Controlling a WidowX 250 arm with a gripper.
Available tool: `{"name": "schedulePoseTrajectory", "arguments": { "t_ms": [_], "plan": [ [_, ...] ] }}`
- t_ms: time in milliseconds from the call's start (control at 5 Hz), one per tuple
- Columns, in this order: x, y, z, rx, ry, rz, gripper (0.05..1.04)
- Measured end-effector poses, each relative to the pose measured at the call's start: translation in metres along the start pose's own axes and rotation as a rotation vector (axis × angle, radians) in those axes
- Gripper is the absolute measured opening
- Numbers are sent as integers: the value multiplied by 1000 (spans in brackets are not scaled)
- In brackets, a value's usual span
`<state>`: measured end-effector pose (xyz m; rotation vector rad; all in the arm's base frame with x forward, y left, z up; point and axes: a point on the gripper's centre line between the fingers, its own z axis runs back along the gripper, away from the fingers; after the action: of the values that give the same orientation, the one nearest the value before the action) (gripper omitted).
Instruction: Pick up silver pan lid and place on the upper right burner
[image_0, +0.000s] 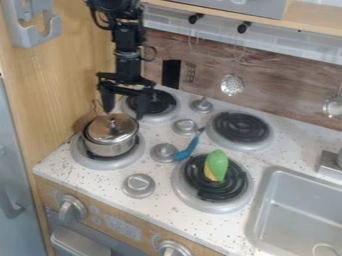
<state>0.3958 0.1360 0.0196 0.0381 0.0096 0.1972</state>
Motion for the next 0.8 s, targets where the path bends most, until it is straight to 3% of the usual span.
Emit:
{"name": "schedulePoseTrajectory", "arguments": {
  "t_ms": [200, 600, 800],
  "plan": [
    [-2, 5, -7, 25, -8, 22, 998],
    [-5, 14, -10, 16, -5, 62, 998],
    [-6, 18, -10, 5, -4, 77, 942]
  ]
}}
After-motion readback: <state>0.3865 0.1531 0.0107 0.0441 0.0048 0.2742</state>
